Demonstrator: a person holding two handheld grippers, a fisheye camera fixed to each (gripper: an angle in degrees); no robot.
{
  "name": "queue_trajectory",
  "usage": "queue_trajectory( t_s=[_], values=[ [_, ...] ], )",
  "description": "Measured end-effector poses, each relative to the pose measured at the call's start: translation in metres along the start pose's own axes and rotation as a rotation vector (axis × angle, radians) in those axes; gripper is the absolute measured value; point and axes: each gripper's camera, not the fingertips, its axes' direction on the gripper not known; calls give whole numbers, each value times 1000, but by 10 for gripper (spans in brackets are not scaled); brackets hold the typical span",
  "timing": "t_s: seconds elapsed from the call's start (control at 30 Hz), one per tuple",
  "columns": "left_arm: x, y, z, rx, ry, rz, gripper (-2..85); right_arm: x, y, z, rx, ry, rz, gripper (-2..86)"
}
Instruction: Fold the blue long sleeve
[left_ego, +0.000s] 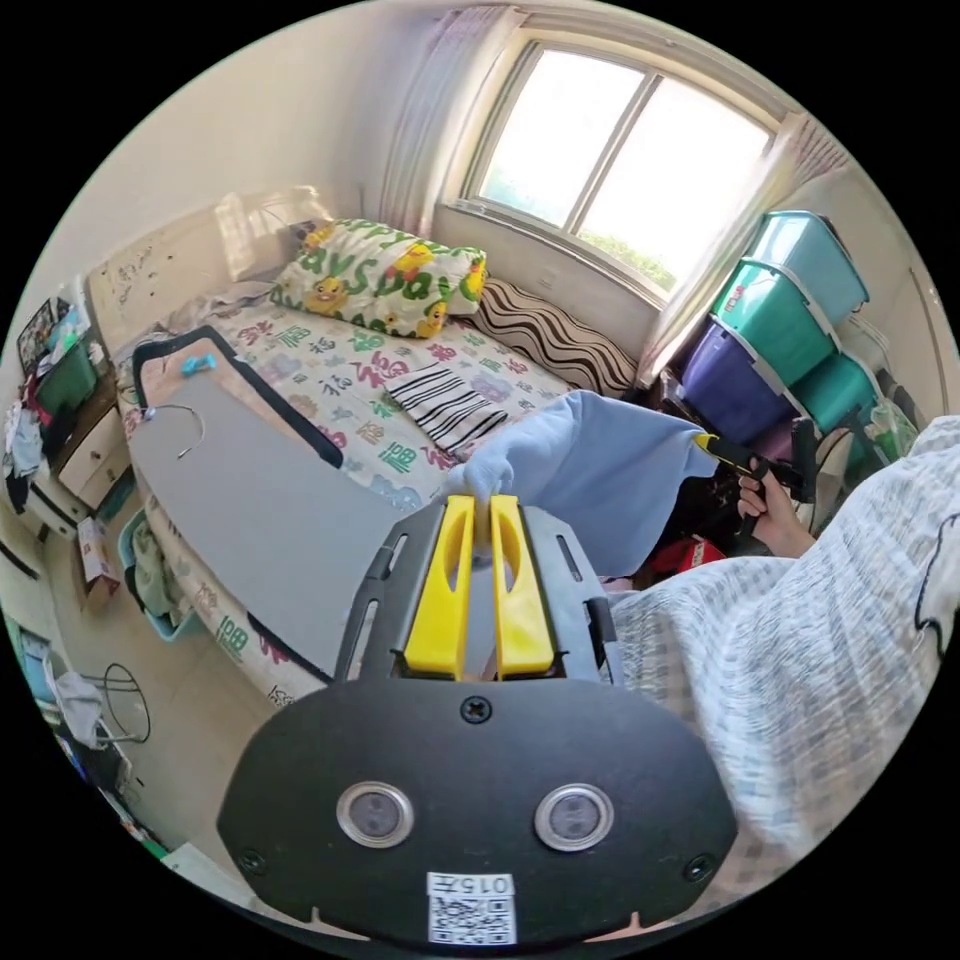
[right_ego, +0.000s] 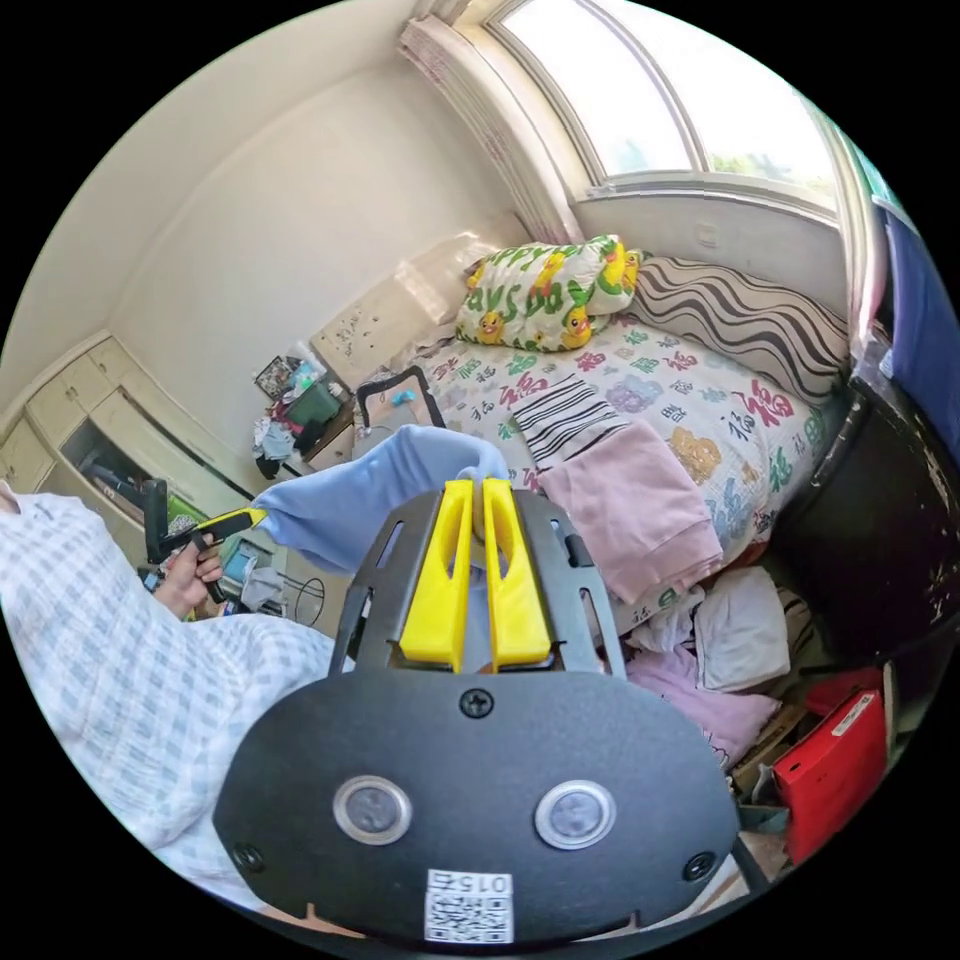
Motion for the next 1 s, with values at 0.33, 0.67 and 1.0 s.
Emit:
queue_trajectory(
  t_s=[0.33,0.67,1.0],
  values=[
    [-29,170,-42,1,-118,-152,7,-42,45,-11,-41,-35,-127,-3],
    [-84,279,25,-78,-180,-342,14,-52,-92,119,-378,-98,-395,0],
    [-171,425,325,-222,-195,-911,73,21,-218,472,-655,-279,-129,36]
  ],
)
